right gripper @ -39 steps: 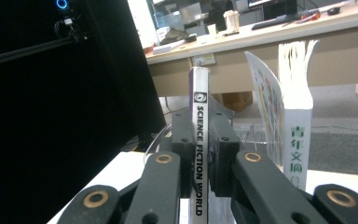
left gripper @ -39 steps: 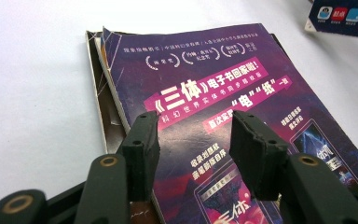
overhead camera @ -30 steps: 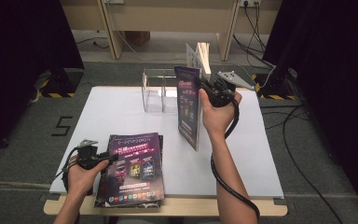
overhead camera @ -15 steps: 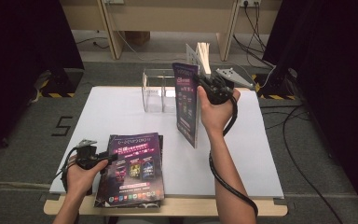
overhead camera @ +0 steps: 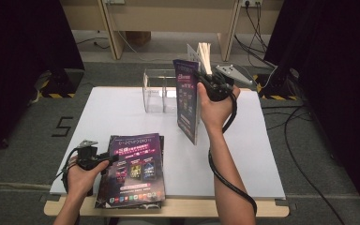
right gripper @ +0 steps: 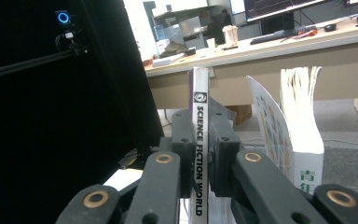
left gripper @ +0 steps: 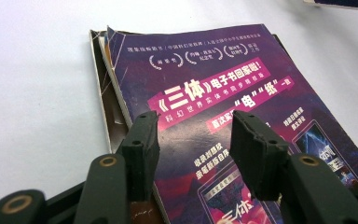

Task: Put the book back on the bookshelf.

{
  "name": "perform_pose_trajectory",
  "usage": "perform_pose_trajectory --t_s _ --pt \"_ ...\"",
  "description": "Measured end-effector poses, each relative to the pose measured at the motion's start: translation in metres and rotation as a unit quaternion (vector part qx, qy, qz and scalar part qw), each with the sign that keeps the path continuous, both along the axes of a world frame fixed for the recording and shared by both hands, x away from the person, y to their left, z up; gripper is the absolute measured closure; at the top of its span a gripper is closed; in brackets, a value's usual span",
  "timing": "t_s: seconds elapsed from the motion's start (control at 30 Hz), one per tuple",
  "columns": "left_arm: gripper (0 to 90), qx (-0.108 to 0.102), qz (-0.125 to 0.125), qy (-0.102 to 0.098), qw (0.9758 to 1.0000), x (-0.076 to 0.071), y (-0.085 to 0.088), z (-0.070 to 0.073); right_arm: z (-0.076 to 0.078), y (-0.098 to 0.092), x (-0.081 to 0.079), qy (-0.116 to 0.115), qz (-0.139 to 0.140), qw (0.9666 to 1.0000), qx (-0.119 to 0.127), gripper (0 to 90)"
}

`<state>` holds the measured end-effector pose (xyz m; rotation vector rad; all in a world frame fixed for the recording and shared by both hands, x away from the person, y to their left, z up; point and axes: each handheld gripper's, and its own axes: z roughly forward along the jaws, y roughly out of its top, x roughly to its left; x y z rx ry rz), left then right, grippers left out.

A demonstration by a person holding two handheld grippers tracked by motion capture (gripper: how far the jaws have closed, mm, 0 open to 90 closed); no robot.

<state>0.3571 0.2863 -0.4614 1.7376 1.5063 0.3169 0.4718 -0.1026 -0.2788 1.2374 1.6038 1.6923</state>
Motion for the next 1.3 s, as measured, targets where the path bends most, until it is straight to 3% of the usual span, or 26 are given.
perform_pose_trajectory --t_s 1.3 --pt "50.9 0.001 0.002 0.002 1.0000 0.000 0.003 0.000 0.003 0.019 0.025 -0.011 -0.004 0.9999 -0.001 83.7"
